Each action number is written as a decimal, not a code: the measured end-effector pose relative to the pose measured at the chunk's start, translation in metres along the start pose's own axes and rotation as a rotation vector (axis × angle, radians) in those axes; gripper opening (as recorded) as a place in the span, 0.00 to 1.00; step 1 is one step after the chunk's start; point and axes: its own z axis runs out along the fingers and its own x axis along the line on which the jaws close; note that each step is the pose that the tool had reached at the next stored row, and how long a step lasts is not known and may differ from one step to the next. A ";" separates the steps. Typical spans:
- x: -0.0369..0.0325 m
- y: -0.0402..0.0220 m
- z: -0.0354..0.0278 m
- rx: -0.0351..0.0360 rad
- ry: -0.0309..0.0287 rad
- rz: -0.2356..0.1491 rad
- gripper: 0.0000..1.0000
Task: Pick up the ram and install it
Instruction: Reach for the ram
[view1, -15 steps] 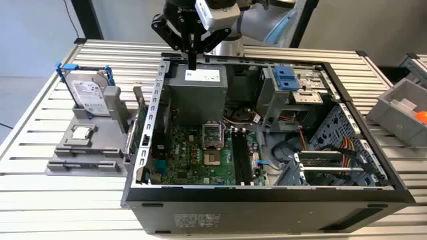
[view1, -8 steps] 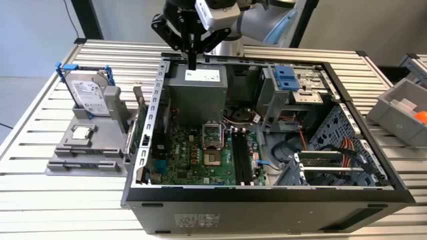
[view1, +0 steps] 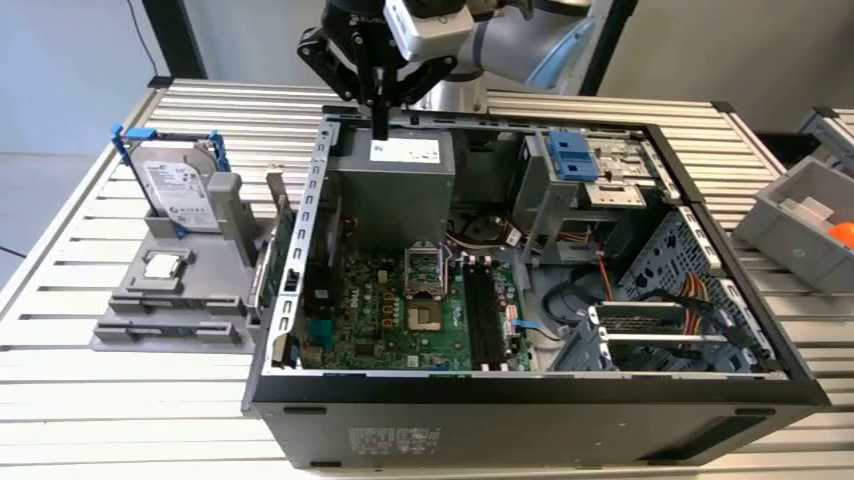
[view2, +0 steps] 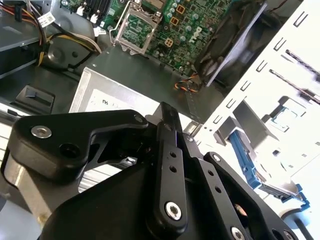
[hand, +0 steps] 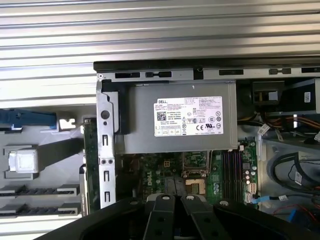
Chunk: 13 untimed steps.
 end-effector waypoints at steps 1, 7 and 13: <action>0.0012 -0.0001 0.0000 0.0000 0.0000 0.000 0.00; 0.0090 -0.0006 -0.0002 0.0000 0.0000 0.000 0.00; 0.0171 -0.0012 -0.0003 -0.0001 0.0000 0.000 0.00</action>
